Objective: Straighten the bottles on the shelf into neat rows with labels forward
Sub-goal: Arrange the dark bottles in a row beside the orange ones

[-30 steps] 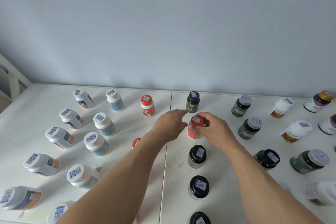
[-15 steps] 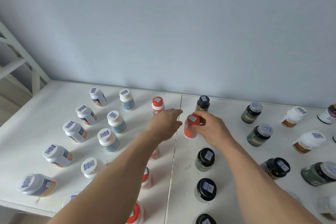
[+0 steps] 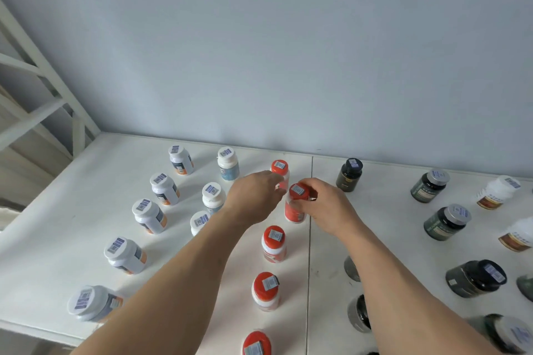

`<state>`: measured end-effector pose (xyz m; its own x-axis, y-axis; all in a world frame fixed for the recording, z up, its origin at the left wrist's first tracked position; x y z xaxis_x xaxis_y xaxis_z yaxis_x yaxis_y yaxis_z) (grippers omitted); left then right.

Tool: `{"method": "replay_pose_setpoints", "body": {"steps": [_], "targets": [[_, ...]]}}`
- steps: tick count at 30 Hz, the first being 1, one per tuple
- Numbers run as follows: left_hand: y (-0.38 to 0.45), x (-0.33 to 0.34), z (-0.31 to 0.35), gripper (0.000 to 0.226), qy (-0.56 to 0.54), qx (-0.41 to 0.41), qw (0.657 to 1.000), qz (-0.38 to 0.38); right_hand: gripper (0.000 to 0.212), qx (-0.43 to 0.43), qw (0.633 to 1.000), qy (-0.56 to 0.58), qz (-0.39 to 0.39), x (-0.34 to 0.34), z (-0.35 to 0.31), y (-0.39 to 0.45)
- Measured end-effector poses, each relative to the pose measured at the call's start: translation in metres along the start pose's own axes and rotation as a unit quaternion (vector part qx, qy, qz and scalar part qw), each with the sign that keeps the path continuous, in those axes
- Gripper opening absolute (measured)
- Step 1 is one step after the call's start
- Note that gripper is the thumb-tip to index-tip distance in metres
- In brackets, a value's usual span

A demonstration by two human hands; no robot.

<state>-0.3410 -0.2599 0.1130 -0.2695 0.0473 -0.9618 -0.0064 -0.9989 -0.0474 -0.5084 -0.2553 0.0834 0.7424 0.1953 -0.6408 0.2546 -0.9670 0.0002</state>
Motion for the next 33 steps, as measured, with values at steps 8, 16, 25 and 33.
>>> {"method": "replay_pose_setpoints", "body": {"steps": [8,16,25,33], "targets": [[0.008,-0.002,-0.027,0.033,-0.025,0.010,0.999,-0.019,0.049,0.045,0.999,-0.025,-0.001,0.038,-0.020,0.008],[0.009,-0.008,-0.039,0.034,-0.025,0.018,0.999,-0.012,0.054,0.068,0.997,-0.034,0.000,0.054,-0.020,0.011],[0.016,-0.006,-0.021,0.036,-0.049,0.027,0.998,-0.028,0.062,0.058,0.998,0.024,-0.005,0.034,-0.018,0.011],[0.035,0.001,0.039,0.038,-0.044,0.041,0.998,-0.015,0.048,0.039,0.988,-0.028,0.150,-0.067,0.024,0.019]]}}
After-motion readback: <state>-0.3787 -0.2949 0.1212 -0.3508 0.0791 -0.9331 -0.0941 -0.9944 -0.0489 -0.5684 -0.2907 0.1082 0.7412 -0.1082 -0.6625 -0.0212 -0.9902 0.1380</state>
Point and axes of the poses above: each hand's wrist, its own y-axis towards the middle knuckle, its own x-axis out of the palm, z = x × y, the point moved 2 cm from there along y, towards the middle knuckle, and after that the axes turned 13 degrees about -x, right-handed, at the moved point
